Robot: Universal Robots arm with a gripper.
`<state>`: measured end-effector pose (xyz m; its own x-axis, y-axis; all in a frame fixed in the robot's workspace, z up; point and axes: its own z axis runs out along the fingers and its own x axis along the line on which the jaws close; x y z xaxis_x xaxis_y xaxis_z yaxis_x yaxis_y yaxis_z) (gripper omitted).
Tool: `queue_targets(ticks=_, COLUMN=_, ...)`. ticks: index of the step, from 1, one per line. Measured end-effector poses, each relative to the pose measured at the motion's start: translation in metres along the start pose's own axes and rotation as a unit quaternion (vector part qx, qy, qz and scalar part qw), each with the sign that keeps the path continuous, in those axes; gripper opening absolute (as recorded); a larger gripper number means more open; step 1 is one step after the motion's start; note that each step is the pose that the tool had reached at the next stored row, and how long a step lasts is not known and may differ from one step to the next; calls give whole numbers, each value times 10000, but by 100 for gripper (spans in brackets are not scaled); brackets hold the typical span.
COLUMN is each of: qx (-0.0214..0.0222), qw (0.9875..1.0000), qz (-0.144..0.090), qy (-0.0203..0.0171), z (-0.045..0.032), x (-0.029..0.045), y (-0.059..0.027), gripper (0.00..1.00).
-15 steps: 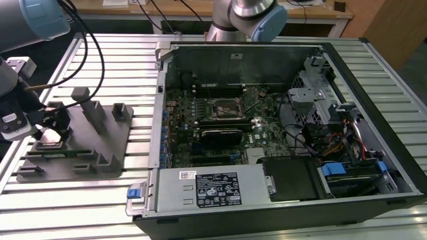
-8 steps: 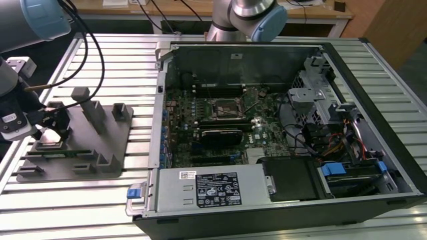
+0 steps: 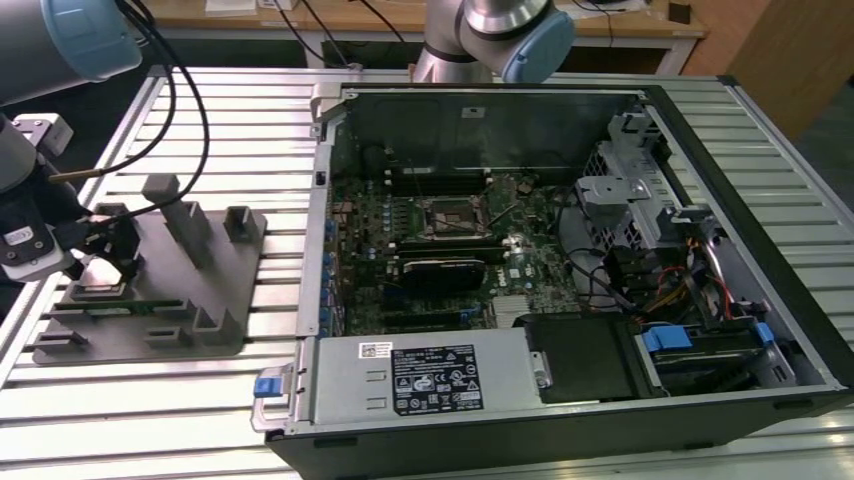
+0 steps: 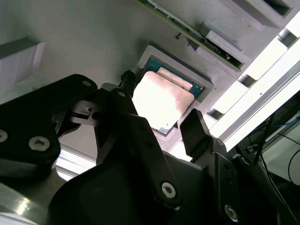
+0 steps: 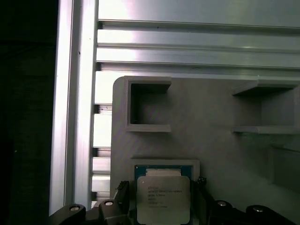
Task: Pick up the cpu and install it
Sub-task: 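Pick up the cpu and move it towards the insertion slot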
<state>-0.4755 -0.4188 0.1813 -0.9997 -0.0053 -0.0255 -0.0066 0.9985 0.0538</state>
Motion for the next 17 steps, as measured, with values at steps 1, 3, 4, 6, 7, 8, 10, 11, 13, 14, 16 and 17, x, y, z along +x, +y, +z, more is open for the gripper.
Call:
queue_targets(ticks=1, qx=0, qw=10000, qz=0, qy=1, z=0, x=0, y=0, gripper=65)
queue_targets(ticks=3, qx=0, qw=10000, qz=0, qy=3, z=-1, x=0, y=0, gripper=58)
queue_targets(ticks=4, qx=0, qw=10000, qz=0, qy=6, z=0, x=0, y=0, gripper=55)
queue_targets(ticks=6, qx=0, qw=10000, qz=0, qy=7, z=0, x=0, y=0, gripper=55)
queue_targets(ticks=7, qx=0, qw=10000, qz=0, qy=8, z=-1, x=0, y=0, gripper=55)
queue_targets(ticks=8, qx=-1, qw=10000, qz=0, qy=7, z=-6, x=-1, y=1, gripper=55)
queue_targets(ticks=10, qx=-1, qw=10000, qz=1, qy=7, z=-22, x=-1, y=1, gripper=55)
queue_targets(ticks=11, qx=-1, qw=10000, qz=0, qy=7, z=-30, x=-1, y=2, gripper=55)
queue_targets(ticks=13, qx=-1, qw=10000, qz=1, qy=7, z=-41, x=-1, y=3, gripper=55)
queue_targets(ticks=14, qx=-1, qw=10000, qz=0, qy=7, z=-47, x=-1, y=3, gripper=55)
queue_targets(ticks=16, qx=0, qw=10000, qz=0, qy=8, z=-63, x=-1, y=3, gripper=55)
queue_targets(ticks=17, qx=0, qw=10000, qz=0, qy=8, z=-71, x=-2, y=4, gripper=55)
